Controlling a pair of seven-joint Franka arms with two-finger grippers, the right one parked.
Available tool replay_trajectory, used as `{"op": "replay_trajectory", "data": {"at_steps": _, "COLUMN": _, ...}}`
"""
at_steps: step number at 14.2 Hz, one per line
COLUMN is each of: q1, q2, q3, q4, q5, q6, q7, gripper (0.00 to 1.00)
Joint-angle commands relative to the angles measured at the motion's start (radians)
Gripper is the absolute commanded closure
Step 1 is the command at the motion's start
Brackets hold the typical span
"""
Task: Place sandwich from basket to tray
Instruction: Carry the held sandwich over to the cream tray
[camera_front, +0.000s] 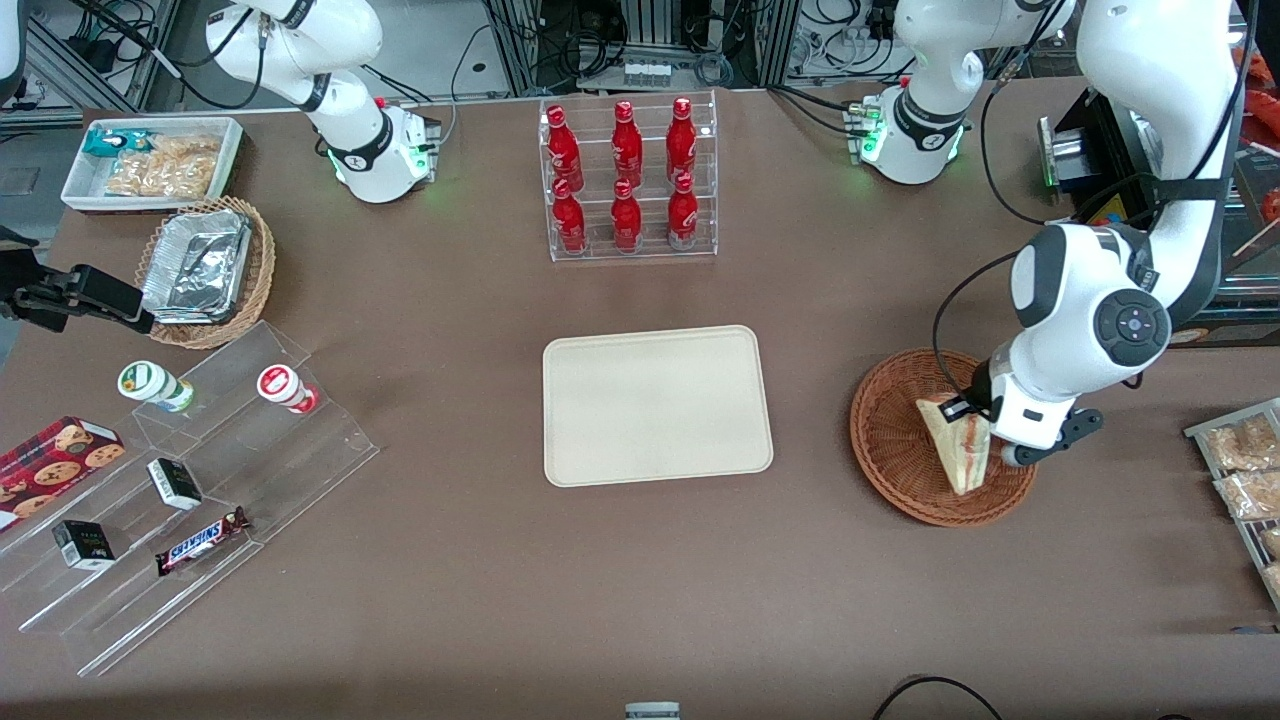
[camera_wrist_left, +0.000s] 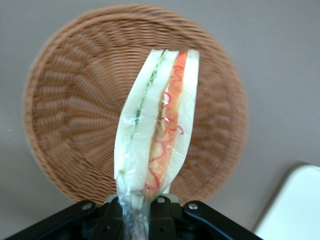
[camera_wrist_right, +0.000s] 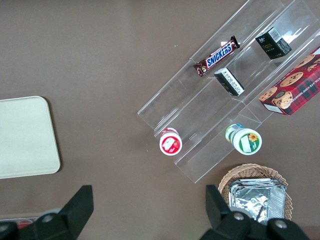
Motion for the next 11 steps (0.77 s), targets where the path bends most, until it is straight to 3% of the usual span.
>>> {"op": "replay_trajectory", "data": {"at_steps": 1, "q1": -0.056, "q2": 0.010, "q3": -0.077, "q4": 0.055, "q5": -0.005, "q6": -0.017, "q7": 0.029, "gripper": 0.93}}
{"op": "replay_trajectory", "data": {"at_steps": 5, "q1": -0.151, "q2": 0.071, "q3": -0.145, "q4": 0.130, "q5": -0.015, "q6": -0.020, "q7": 0.011, "gripper": 0.93}}
{"op": "replay_trajectory", "data": {"at_steps": 11, "q1": -0.380, "q2": 0.296, "q3": -0.134, "q4": 0.366, "q5": 0.000, "q6": 0.015, "q7": -0.198, "gripper": 0.92}}
